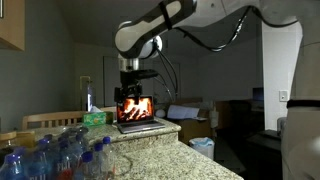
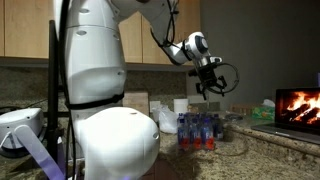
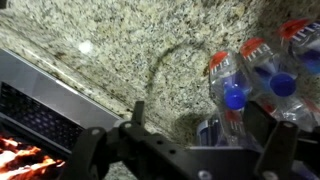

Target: Move three bottles to the right

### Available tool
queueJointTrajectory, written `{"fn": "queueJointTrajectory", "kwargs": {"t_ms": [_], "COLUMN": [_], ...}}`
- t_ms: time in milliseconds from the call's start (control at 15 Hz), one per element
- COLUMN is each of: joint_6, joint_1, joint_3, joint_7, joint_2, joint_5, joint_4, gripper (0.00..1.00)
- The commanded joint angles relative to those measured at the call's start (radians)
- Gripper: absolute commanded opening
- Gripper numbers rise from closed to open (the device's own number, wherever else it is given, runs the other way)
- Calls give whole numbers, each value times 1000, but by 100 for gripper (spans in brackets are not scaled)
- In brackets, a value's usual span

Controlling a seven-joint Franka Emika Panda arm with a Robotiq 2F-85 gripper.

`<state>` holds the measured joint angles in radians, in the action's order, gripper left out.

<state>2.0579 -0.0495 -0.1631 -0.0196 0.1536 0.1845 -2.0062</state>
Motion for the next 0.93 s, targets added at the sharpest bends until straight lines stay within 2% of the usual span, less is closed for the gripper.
{"fn": "queueJointTrajectory", "kwargs": {"t_ms": [0, 200, 467, 867], "joint_6": [-39, -53, -47, -175], "joint_1": [-41, -57, -52, -40], "joint_3": [10, 7, -8, -27], "joint_7": [163, 301, 505, 784], "joint_2": [-192, -303, -371, -444], "joint_5": [-1, -17, -83, -157], "joint_4": [188, 282, 302, 343], "gripper": [100, 100, 100, 100]}}
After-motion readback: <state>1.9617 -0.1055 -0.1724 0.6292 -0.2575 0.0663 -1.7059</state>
